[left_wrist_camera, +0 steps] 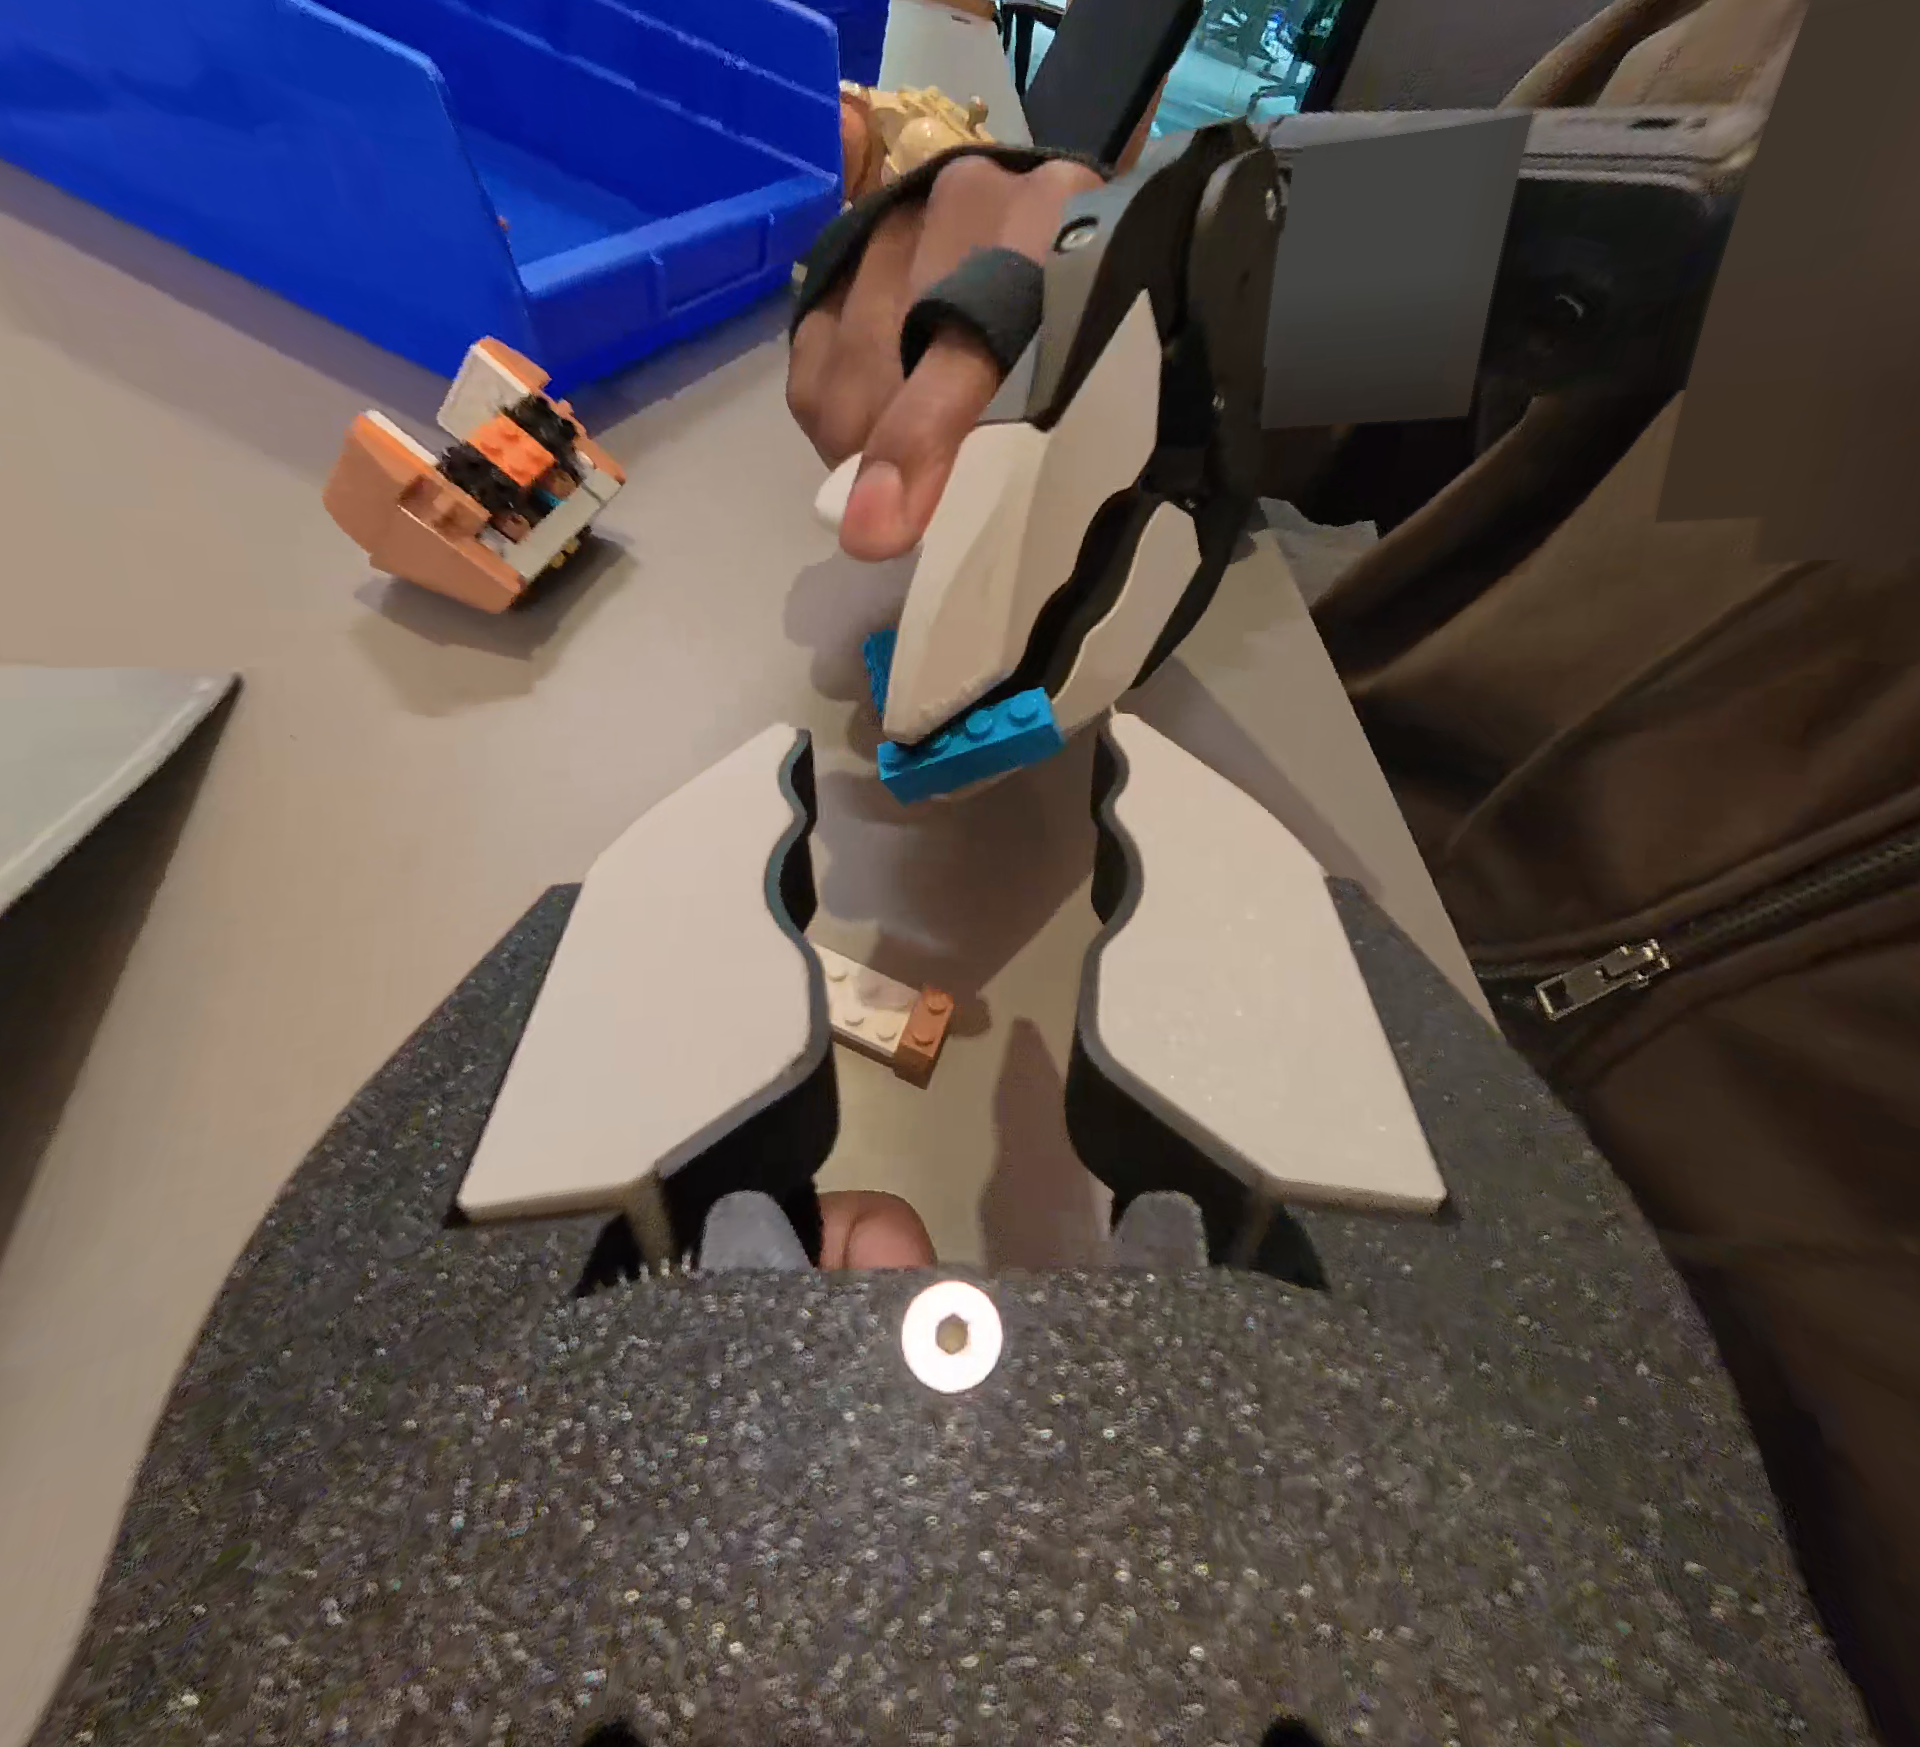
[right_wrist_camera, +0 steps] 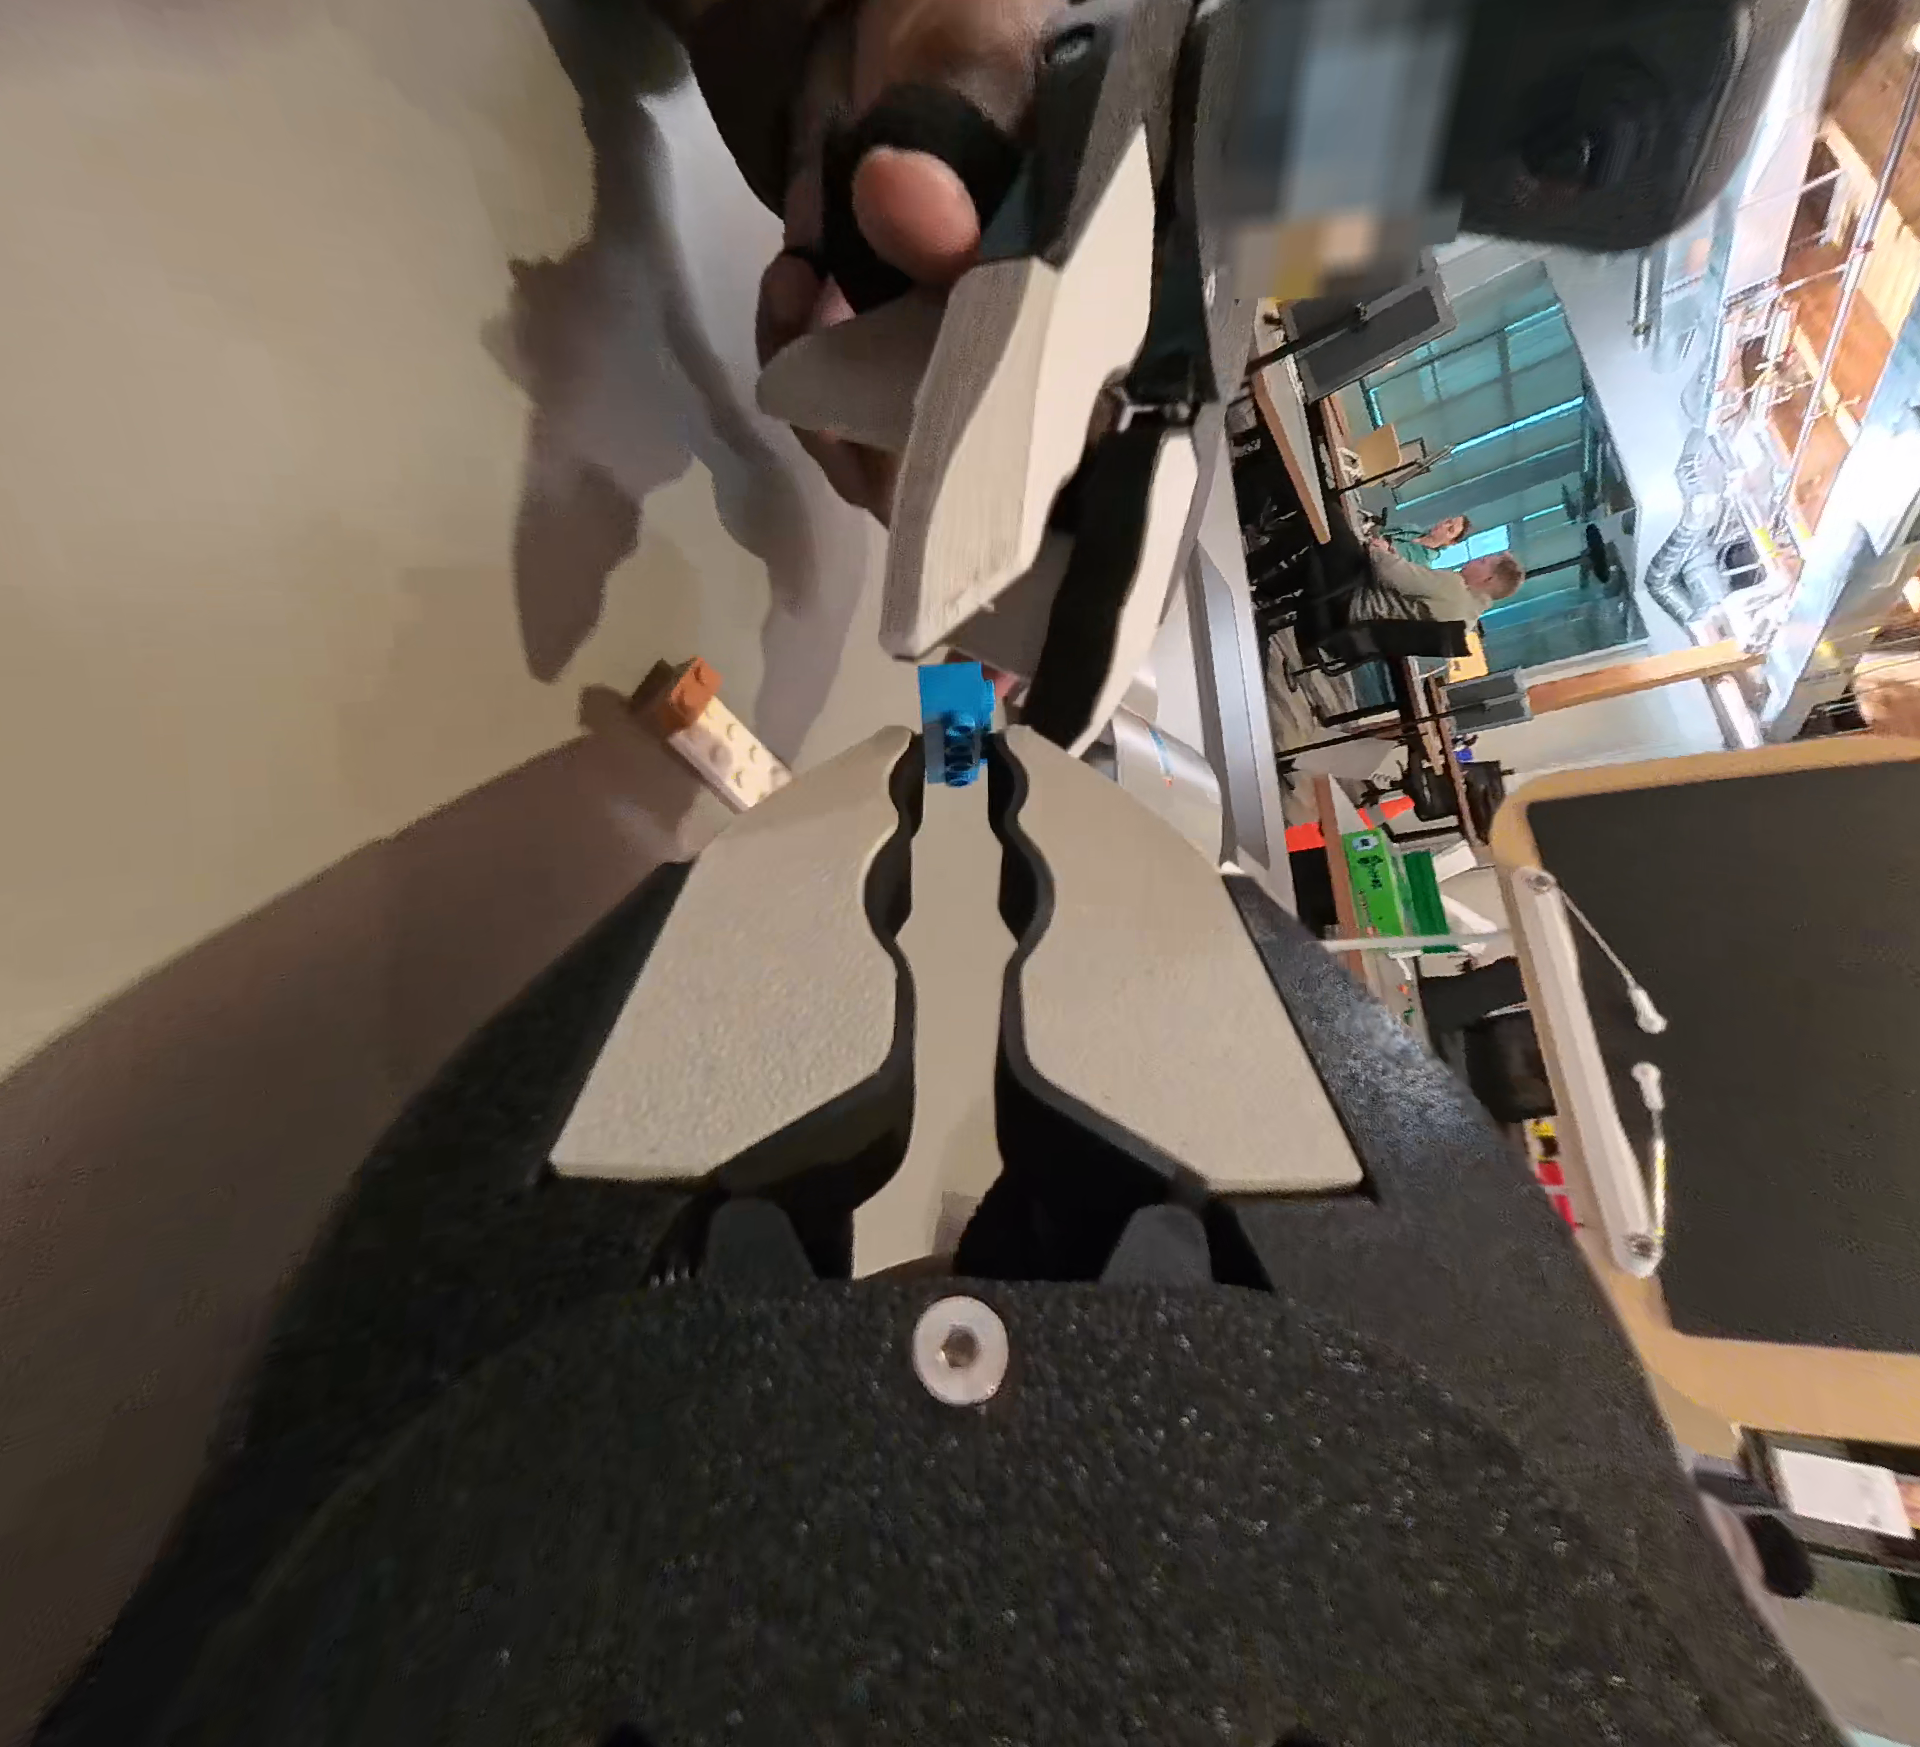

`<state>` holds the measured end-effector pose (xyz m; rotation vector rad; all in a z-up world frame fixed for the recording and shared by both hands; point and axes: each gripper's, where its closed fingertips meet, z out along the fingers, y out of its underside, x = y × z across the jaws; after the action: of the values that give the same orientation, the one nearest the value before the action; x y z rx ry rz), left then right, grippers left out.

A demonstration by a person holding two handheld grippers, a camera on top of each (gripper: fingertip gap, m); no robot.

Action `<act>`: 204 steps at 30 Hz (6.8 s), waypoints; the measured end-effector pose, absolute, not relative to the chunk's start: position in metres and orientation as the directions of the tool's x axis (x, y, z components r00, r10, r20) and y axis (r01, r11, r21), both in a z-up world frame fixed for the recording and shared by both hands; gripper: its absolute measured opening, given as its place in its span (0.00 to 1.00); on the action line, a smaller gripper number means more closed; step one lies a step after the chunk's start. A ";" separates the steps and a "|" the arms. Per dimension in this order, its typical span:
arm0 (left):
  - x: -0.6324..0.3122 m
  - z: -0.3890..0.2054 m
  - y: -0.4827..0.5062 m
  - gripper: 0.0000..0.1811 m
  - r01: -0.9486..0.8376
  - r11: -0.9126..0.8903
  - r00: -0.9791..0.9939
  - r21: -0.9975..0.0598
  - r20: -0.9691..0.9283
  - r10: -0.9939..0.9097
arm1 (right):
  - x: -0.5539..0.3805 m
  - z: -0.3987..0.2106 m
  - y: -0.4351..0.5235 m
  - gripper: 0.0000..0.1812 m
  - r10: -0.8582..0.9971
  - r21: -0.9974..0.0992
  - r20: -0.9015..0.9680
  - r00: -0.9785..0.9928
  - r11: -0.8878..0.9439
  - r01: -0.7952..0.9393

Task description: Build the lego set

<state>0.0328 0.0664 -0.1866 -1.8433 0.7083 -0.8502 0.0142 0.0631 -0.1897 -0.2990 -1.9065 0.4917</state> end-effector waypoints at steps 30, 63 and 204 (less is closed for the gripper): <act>0.022 -0.168 0.060 0.19 -0.027 -0.168 0.557 -0.985 0.124 -0.821 | 0.015 -0.171 0.066 0.13 0.669 -0.721 0.651 -0.358 0.693 -0.016; 0.034 -0.197 0.058 0.20 -0.622 0.206 0.480 -0.755 -0.576 -0.662 | 0.017 -0.195 0.048 0.17 0.859 -0.887 -0.231 -0.457 0.006 0.461; 0.028 -0.216 0.061 0.29 -0.312 -0.308 0.453 -0.899 0.144 -0.880 | 0.007 -0.215 0.061 0.10 0.151 -0.151 0.932 -0.331 0.988 0.025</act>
<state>0.0280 0.0612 -0.2165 -1.8420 1.0092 -0.8293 0.0066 0.0609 -0.2152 -0.1267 -1.9054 0.1274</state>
